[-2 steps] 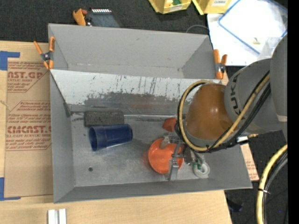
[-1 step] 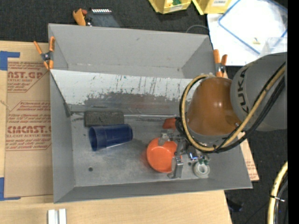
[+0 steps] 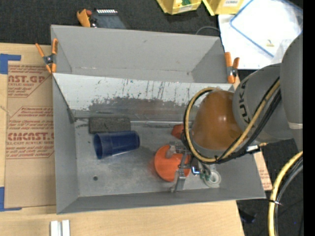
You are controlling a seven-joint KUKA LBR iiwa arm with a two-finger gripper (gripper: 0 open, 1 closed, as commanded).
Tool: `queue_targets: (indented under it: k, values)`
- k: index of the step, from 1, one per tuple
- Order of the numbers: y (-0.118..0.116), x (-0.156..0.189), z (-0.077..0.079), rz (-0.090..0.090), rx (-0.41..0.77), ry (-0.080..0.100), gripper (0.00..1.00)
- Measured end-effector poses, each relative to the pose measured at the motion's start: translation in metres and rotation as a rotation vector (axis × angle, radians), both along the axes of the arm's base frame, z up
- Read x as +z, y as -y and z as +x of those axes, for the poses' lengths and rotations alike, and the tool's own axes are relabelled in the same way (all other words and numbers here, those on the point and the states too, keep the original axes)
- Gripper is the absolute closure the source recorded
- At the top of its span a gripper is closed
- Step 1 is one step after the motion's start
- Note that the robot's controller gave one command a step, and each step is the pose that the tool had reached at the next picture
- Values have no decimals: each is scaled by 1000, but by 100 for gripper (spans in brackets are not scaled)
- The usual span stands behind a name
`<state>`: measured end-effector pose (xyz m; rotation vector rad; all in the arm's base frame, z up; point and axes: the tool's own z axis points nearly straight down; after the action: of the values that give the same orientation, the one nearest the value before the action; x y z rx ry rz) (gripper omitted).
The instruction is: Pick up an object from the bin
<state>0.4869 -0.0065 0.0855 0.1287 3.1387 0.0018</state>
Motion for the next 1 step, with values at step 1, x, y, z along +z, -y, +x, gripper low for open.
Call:
queue_targets:
  k: [1]
  values:
    - [-1, -13, -3, -4, 163, 27, 0]
